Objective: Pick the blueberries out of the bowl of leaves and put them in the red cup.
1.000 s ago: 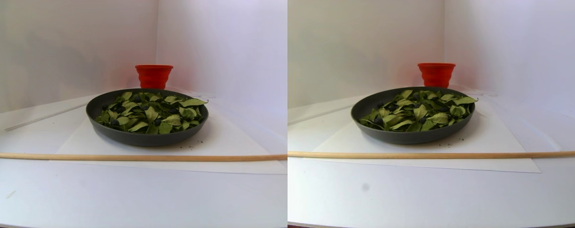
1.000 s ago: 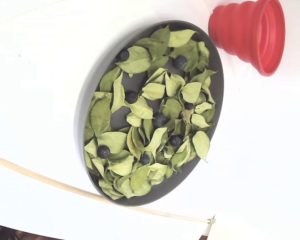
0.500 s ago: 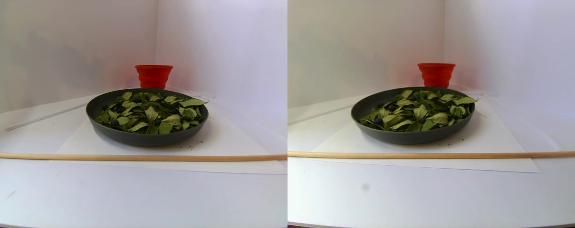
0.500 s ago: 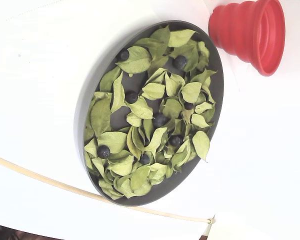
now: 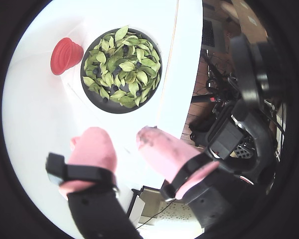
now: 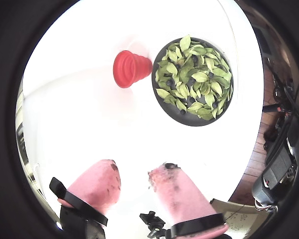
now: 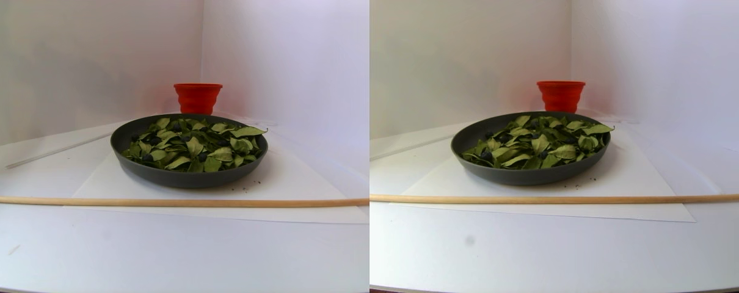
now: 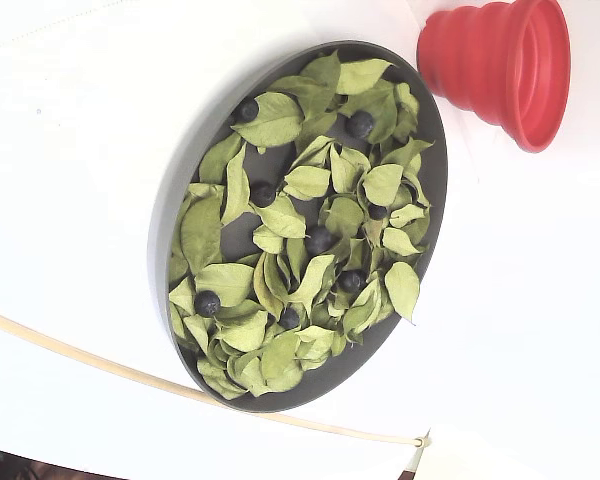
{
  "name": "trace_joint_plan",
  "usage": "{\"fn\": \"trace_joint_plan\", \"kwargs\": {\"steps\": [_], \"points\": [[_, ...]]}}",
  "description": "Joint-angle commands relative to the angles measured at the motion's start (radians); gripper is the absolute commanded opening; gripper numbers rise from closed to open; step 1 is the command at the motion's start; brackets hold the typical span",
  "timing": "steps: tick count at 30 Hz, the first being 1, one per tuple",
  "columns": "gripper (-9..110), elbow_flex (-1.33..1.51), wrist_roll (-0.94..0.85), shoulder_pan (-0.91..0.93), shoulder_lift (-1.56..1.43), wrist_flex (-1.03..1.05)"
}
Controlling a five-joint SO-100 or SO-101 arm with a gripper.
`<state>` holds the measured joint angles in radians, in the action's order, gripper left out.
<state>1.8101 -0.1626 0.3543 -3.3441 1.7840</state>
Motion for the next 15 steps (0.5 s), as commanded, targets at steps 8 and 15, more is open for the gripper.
{"fn": "trace_joint_plan", "kwargs": {"steps": [8, 15], "points": [[11, -0.008, -0.017, -0.014, 0.014, -0.009], [11, -0.018, -0.032, -0.083, 0.014, -0.032]]}}
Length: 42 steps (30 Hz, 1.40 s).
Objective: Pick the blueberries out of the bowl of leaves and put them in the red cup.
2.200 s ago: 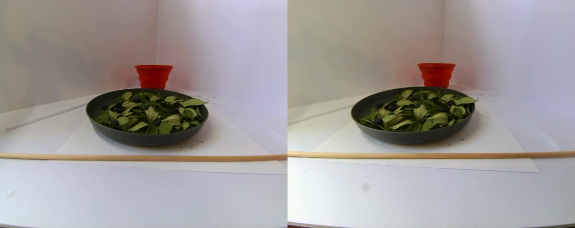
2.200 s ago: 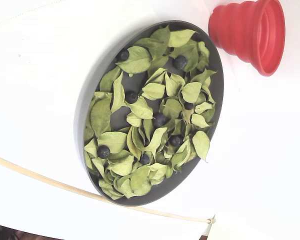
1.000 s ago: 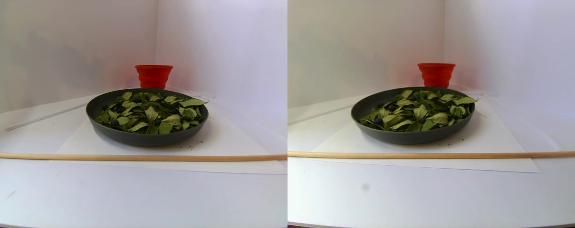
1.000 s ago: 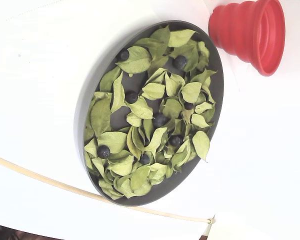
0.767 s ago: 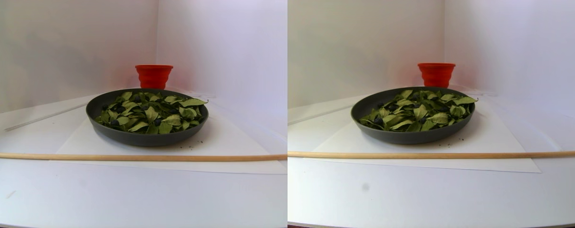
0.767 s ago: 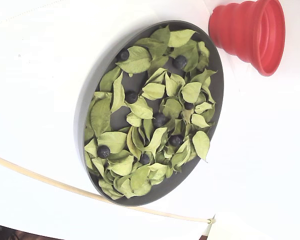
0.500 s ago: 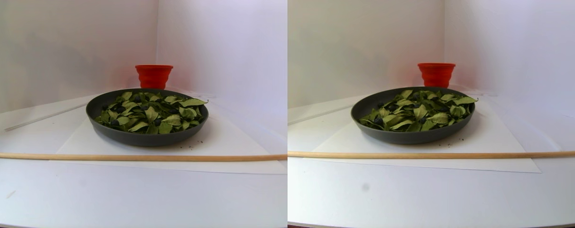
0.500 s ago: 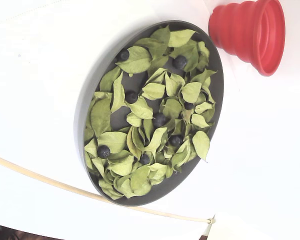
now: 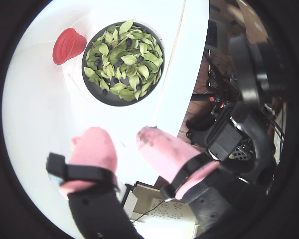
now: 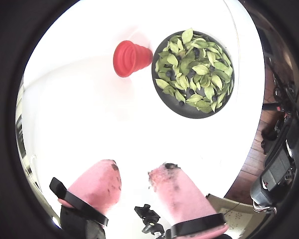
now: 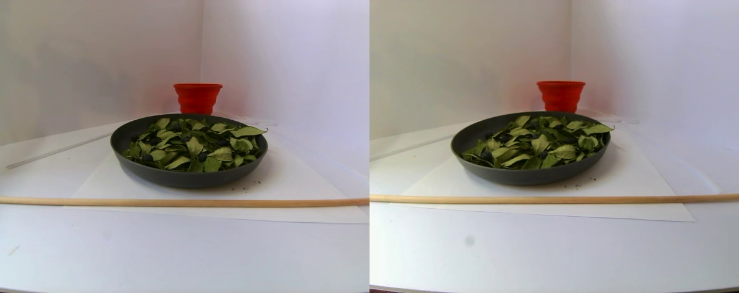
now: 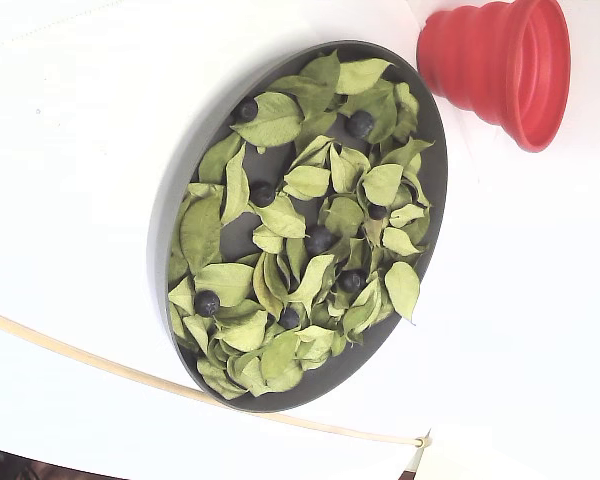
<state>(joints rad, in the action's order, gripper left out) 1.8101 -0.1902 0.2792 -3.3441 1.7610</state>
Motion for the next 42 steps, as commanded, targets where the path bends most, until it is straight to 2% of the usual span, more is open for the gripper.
{"fn": "trace_joint_plan", "kwargs": {"steps": [1, 10, 13, 15, 25, 31, 42], "points": [[11, -0.018, -0.008, -0.011, 0.014, -0.009], [12, -0.014, -0.048, -0.127, 0.021, -0.015], [12, -0.067, -0.137, -0.098, 0.08, -0.15], [12, -0.115, -0.169, -0.114, 0.153, -0.137], [12, -0.002, -0.397, -0.161, 0.179, -0.14], [14, 0.014, -0.565, -0.183, 0.232, -0.169], [13, 0.044, -0.764, -0.164, 0.394, -0.259]]}}
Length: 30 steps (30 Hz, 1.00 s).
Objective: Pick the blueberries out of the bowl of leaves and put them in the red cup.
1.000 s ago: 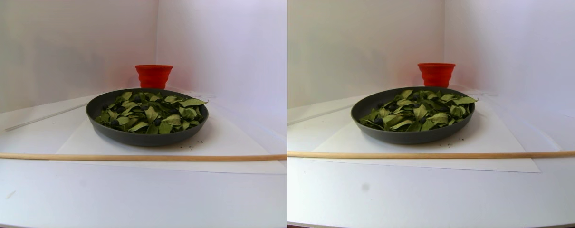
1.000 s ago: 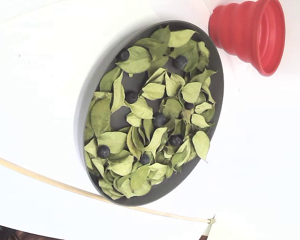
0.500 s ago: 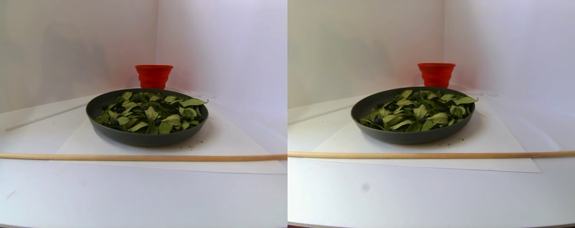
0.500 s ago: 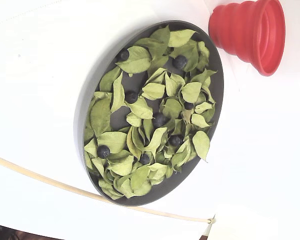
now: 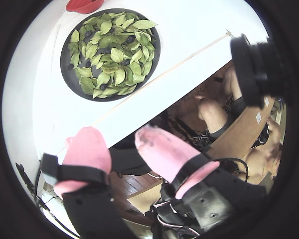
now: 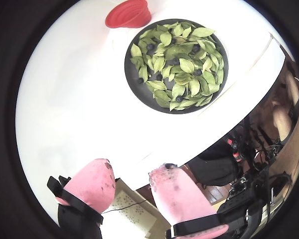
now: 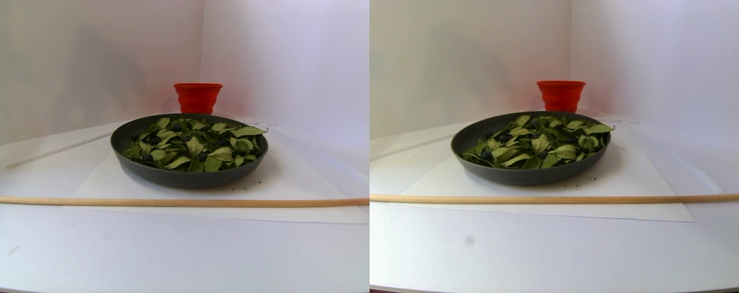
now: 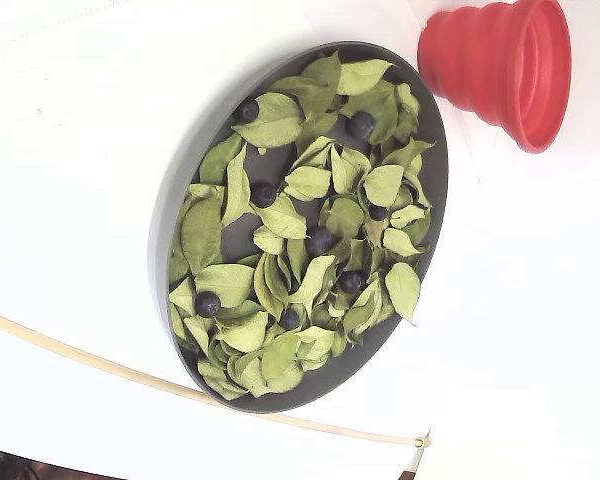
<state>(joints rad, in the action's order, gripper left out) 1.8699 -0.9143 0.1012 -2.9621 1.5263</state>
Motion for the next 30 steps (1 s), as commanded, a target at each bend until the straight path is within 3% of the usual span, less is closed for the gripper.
{"fn": "trace_joint_plan", "kwargs": {"steps": [1, 30], "points": [[13, -0.015, -0.054, 0.017, 0.02, -0.028], [14, 0.221, -0.364, -0.037, 0.169, -0.249]]}}
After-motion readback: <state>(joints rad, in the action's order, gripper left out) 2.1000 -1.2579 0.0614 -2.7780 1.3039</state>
